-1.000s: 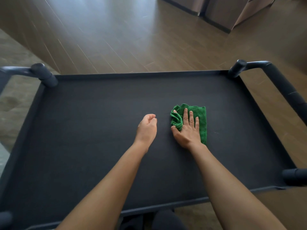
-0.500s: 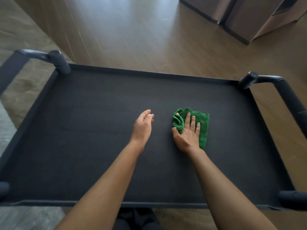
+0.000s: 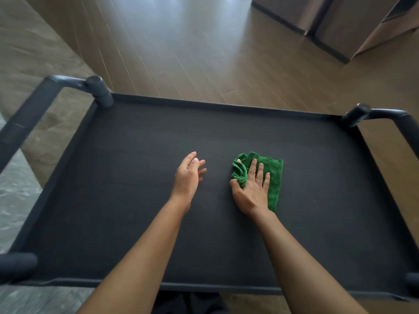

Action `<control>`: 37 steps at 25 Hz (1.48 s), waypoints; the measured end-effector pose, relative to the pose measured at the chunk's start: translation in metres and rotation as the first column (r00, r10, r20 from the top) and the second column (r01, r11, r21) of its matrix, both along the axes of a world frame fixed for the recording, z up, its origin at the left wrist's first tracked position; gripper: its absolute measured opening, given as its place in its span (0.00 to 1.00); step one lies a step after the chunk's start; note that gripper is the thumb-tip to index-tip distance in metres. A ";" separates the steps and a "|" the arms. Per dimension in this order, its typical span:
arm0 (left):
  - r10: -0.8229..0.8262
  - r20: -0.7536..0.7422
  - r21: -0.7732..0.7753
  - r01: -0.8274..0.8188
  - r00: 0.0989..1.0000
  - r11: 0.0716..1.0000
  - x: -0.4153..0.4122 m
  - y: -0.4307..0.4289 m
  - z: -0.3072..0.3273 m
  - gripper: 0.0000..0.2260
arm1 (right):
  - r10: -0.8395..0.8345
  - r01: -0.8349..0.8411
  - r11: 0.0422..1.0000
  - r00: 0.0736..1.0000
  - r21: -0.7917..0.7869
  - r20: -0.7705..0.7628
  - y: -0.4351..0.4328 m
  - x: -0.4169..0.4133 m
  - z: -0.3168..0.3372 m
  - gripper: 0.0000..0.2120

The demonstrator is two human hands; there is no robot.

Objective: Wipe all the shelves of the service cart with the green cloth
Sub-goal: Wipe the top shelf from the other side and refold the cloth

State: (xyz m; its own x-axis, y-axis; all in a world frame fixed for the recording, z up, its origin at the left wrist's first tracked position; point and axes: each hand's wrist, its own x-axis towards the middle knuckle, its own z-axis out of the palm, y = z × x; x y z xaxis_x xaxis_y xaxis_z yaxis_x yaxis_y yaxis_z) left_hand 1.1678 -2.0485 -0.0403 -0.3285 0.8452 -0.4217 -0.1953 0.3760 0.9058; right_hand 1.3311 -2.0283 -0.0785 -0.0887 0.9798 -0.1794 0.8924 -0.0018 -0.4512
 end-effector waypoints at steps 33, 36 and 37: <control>0.359 -0.163 -0.045 -0.370 0.919 0.928 -0.217 -0.057 -0.004 0.12 | 0.352 -0.373 0.921 0.921 -0.113 -0.167 -0.043 -0.304 0.008 0.30; 0.434 -0.151 -0.063 -0.447 0.888 0.892 -0.225 -0.063 -0.001 0.11 | 0.364 -0.401 0.905 0.903 -0.142 -0.228 -0.045 -0.322 0.006 0.31; 0.462 -0.151 -0.066 -0.475 0.874 0.878 -0.228 -0.065 -0.001 0.11 | 0.361 -0.409 0.897 0.896 -0.167 -0.257 -0.046 -0.328 0.006 0.31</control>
